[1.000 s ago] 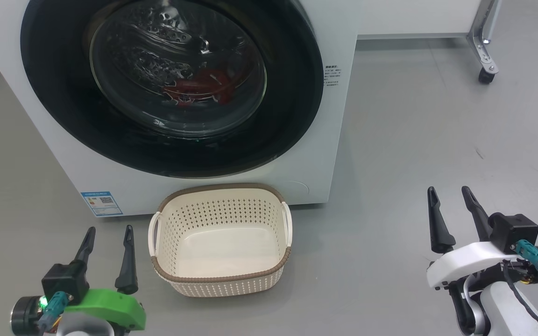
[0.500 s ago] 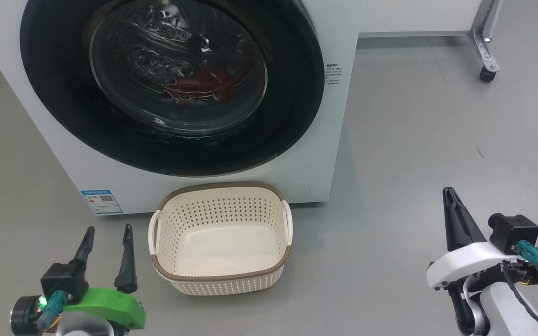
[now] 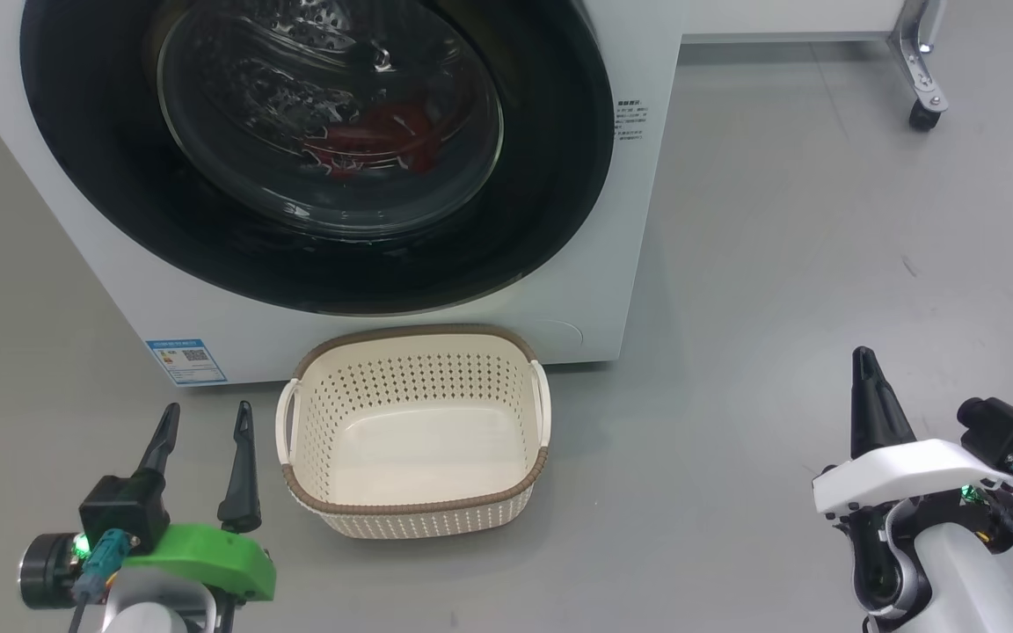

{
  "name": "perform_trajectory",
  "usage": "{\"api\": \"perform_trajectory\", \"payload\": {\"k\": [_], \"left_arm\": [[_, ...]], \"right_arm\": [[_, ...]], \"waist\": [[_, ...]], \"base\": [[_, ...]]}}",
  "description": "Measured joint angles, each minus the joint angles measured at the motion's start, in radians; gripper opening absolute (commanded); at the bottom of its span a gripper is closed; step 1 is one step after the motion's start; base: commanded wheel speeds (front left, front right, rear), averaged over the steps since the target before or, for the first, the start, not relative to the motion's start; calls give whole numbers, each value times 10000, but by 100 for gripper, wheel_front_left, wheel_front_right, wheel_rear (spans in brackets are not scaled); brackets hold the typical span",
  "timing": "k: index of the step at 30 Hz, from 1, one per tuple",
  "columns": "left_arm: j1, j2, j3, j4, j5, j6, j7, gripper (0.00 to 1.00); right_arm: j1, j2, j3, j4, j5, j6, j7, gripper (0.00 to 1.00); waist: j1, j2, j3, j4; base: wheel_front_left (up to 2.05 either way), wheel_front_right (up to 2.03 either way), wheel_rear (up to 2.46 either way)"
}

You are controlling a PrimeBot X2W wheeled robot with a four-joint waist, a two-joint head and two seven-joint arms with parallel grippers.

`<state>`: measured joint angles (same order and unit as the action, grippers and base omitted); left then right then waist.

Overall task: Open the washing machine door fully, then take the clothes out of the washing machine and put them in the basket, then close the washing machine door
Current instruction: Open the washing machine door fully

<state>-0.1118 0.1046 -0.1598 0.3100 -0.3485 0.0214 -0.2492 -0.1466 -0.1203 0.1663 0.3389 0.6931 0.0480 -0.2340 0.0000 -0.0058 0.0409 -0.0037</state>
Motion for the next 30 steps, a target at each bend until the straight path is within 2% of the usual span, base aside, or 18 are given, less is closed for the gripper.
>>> {"api": "perform_trajectory", "payload": {"k": [8,15,26,30], "left_arm": [[-232,-36,-13,-155,71,-4,0,100],[-494,-159,-61,-244,107,-94,0,100],[-979,-203,-98,-566,251,-180,-4,100],[-1201,-261,-88,-656,251,-182,-29,100]], "right_arm": [[-601,585,-995,314,2579,391,815,0],[-1493,637,-1622,552,4700,477,1931,0],[-3247,627,-2150,736,6813,541,3599,0],[-4009,604,-2184,729,7112,476,4015,0]], "waist": [[0,0,409,78],[0,0,834,194],[0,0,1567,492],[0,0,1897,592]], "base": [[0,0,0],[0,0,0],[0,0,0],[0,0,0]]}}
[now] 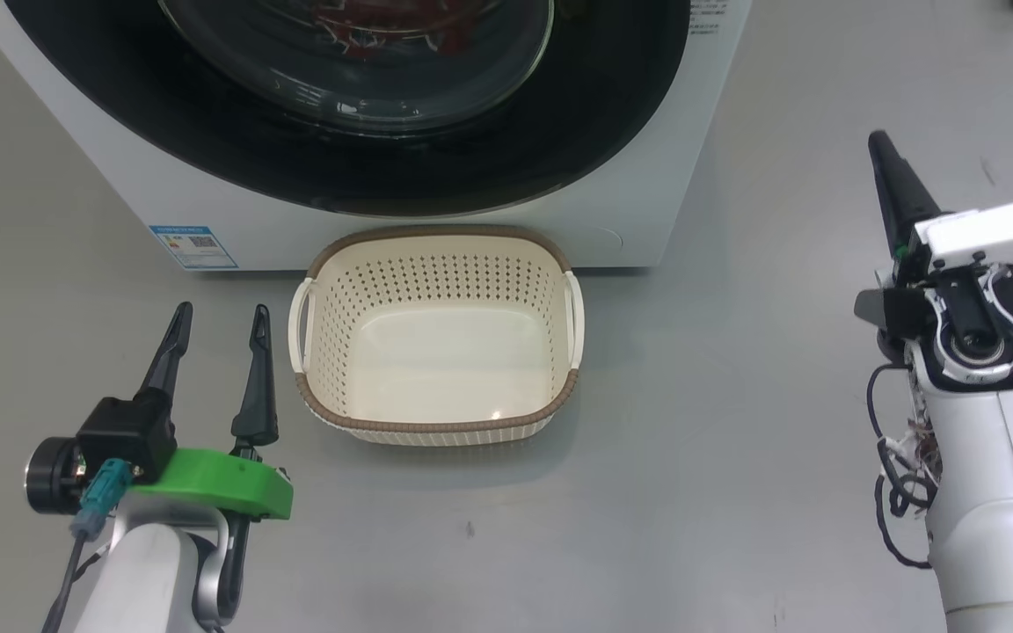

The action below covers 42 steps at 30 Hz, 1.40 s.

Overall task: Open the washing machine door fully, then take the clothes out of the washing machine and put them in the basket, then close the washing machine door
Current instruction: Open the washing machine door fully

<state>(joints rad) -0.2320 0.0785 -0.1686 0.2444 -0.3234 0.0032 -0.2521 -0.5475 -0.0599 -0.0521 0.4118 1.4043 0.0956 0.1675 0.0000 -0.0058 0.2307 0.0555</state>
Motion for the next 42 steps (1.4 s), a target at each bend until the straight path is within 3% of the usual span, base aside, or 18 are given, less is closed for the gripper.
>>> {"api": "perform_trajectory", "payload": {"k": [9,26,42], "left_arm": [[-503,-81,-46,-261,84,-35,0,100],[-1495,-265,-84,-594,234,-102,-2,100],[-1946,-401,-58,-579,332,-190,-2,100]], "right_arm": [[-1604,-136,-119,25,418,-297,761,0],[-4089,-865,-81,458,1003,-1175,2270,0],[-5753,-1267,431,1168,1066,-1423,3277,0]], "waist": [[0,0,833,247],[0,0,2404,765],[1,0,3284,1448]], "base": [[0,0,0],[0,0,0],[0,0,0]]}}
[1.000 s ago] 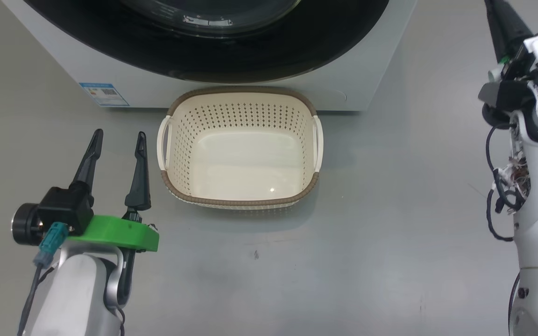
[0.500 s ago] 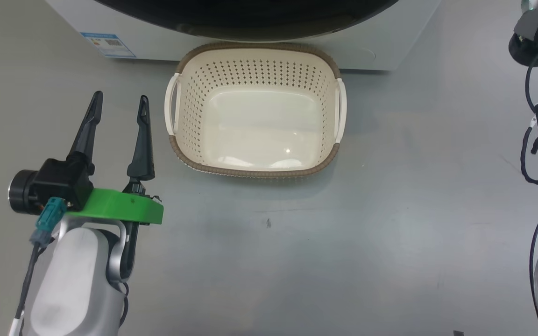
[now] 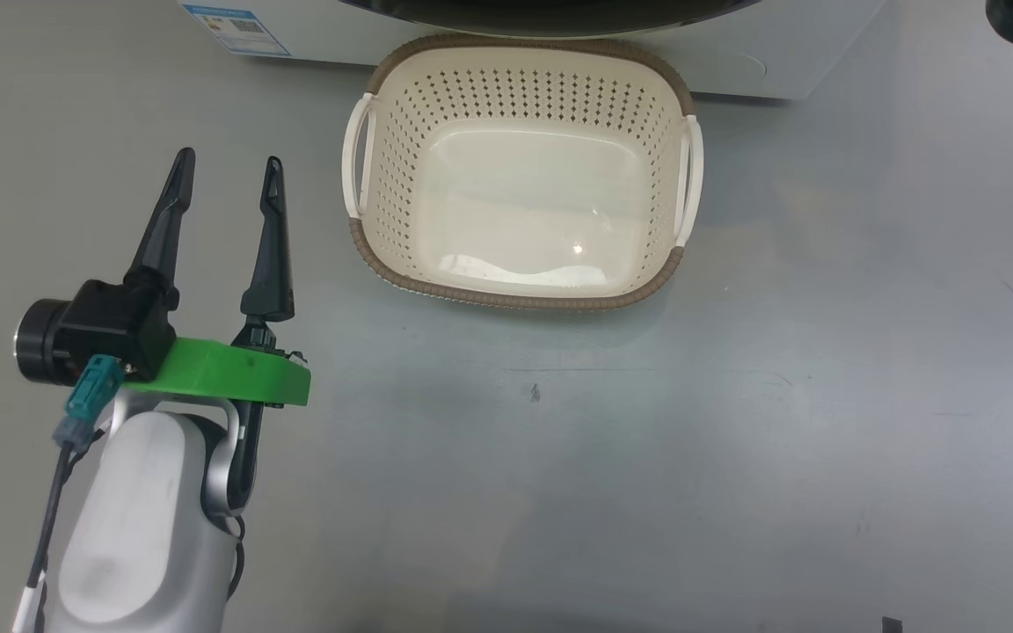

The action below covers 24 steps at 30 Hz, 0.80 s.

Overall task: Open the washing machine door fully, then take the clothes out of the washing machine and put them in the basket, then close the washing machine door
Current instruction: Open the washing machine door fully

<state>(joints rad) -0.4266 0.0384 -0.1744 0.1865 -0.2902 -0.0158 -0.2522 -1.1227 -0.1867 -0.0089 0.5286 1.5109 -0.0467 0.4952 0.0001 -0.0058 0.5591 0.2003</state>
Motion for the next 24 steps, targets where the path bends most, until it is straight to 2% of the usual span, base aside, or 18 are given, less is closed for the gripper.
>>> {"api": "perform_trajectory", "payload": {"k": [13,24], "left_arm": [[-31,-58,67,67,33,-73,0,100],[-54,-90,123,163,88,-90,-2,100]], "right_arm": [[-532,-190,209,621,-82,15,464,0],[-616,-330,337,999,-40,213,1043,0]], "waist": [[0,0,78,146],[-1,0,14,130]], "base": [[0,0,0],[0,0,0]]}}
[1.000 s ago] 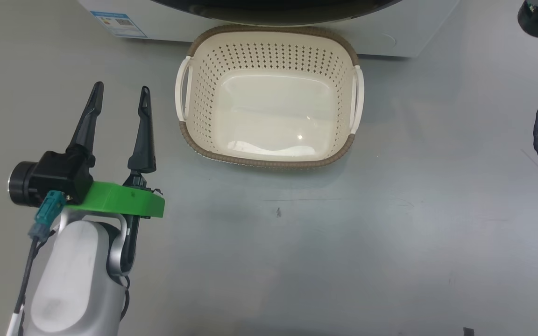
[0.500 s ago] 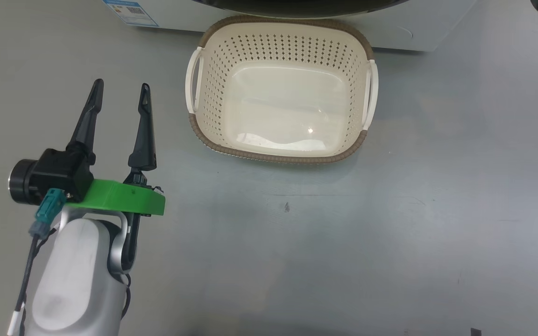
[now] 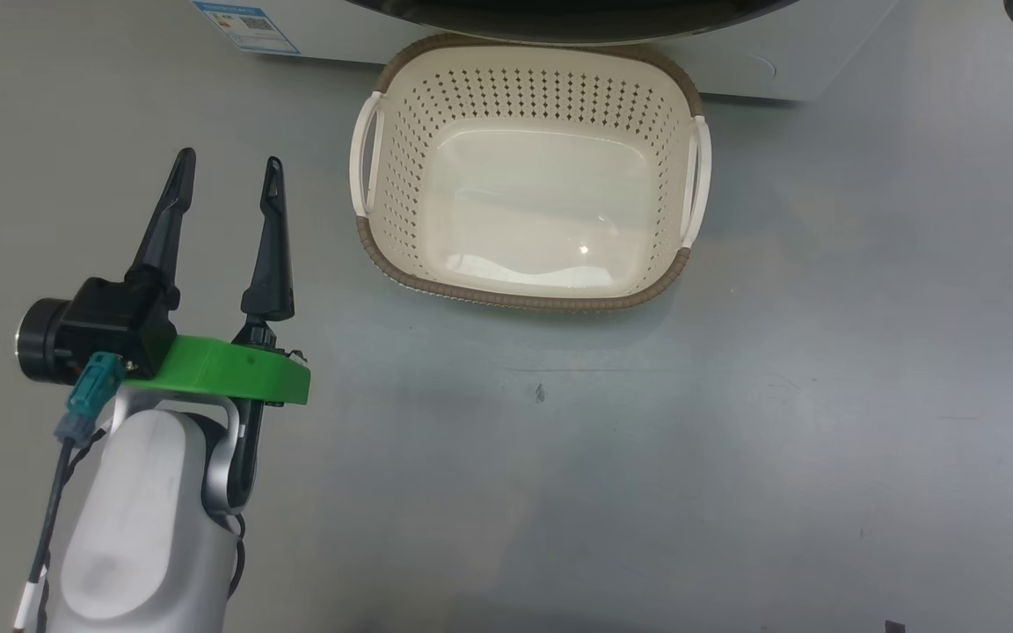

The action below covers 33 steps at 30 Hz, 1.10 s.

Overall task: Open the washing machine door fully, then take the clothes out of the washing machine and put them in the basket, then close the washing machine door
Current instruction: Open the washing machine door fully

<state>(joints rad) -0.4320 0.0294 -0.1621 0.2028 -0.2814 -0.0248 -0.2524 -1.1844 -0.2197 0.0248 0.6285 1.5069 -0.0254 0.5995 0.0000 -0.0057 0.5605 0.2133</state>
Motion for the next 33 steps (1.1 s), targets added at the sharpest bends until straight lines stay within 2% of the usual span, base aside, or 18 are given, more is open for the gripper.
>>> {"api": "perform_trajectory", "payload": {"k": [9,15,19,33], "left_arm": [[-5,-10,54,69,15,-67,0,100],[-6,-19,180,138,19,-69,0,100],[-4,-21,211,180,109,-71,0,100],[139,-23,297,412,272,-157,-44,100]], "right_arm": [[7,-59,161,221,173,205,633,0],[192,-4,211,378,336,543,945,0],[430,65,257,422,422,767,1145,0],[1330,497,435,441,752,1145,1709,0]], "waist": [[0,0,-91,-115],[0,0,-242,-235],[0,0,-387,-333],[0,0,-922,-673]], "base": [[0,0,0],[0,0,0],[0,0,0],[0,0,0]]}}
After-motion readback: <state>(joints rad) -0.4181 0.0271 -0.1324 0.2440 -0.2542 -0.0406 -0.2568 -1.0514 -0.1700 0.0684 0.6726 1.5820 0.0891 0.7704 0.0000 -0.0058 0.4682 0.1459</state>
